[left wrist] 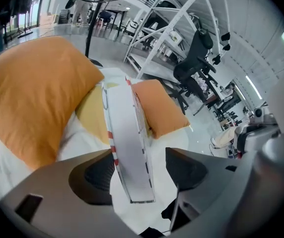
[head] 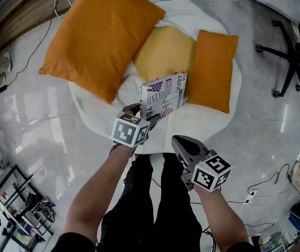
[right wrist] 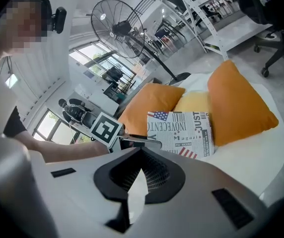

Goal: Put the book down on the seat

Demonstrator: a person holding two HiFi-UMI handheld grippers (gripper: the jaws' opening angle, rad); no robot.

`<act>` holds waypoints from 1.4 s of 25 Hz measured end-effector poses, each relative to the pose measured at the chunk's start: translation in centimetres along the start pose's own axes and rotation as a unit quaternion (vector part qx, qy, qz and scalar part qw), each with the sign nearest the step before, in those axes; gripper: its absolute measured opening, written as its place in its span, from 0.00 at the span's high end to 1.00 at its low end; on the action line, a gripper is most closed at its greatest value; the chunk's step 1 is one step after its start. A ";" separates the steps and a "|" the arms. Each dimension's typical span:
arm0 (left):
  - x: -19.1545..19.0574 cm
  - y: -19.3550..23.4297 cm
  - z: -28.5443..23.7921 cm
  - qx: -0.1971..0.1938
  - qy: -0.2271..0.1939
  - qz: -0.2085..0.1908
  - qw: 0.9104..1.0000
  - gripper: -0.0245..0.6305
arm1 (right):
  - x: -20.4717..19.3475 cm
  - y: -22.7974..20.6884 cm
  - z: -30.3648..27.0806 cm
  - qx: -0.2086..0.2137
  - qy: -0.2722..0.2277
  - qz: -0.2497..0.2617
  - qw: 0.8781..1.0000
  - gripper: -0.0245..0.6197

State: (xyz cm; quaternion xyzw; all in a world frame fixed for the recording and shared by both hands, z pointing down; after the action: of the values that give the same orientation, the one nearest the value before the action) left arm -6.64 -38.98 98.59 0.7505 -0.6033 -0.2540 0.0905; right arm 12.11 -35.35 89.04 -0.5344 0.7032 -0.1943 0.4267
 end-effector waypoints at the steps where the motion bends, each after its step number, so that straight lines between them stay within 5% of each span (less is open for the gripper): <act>1: -0.4 0.1 0.5 0.007 -0.003 0.000 1.000 0.50 | -0.2 0.3 0.0 0.001 0.001 0.000 1.000 0.94; 11: -2.6 -1.1 6.3 0.005 -0.082 -0.007 0.997 0.50 | 0.6 5.0 0.4 -0.012 -0.003 0.033 0.999 0.94; 16: -2.1 -3.2 11.3 -0.003 -0.122 -0.054 0.991 0.50 | 3.4 10.3 1.8 -0.030 -0.031 0.053 0.998 0.94; 24: 2.5 -6.7 26.8 -0.003 -0.211 -0.121 0.970 0.52 | 11.0 21.2 10.8 -0.070 -0.121 0.113 0.984 0.94; 27: 3.5 -7.1 32.0 0.002 -0.232 -0.110 0.966 0.73 | 11.9 24.5 14.3 -0.086 -0.144 0.111 0.980 0.94; 35: 5.0 -12.1 44.5 -0.085 -0.330 -0.131 0.931 0.82 | 10.3 31.7 20.5 -0.107 -0.165 0.138 0.971 0.94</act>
State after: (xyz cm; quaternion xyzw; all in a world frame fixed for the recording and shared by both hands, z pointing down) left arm -17.33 -33.07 53.80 0.6861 -0.4720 -0.5472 -0.0837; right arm 9.46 -29.86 50.35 -0.4991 0.7069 0.0337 0.5001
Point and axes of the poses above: the fingertips, and each gripper's own axes: z backward along the fingers, y to its left, x out of its top, the point moved 8 cm from there along z, backward along the fingers, and after that the axes turned 2 degrees about y, right-handed, at the moved point
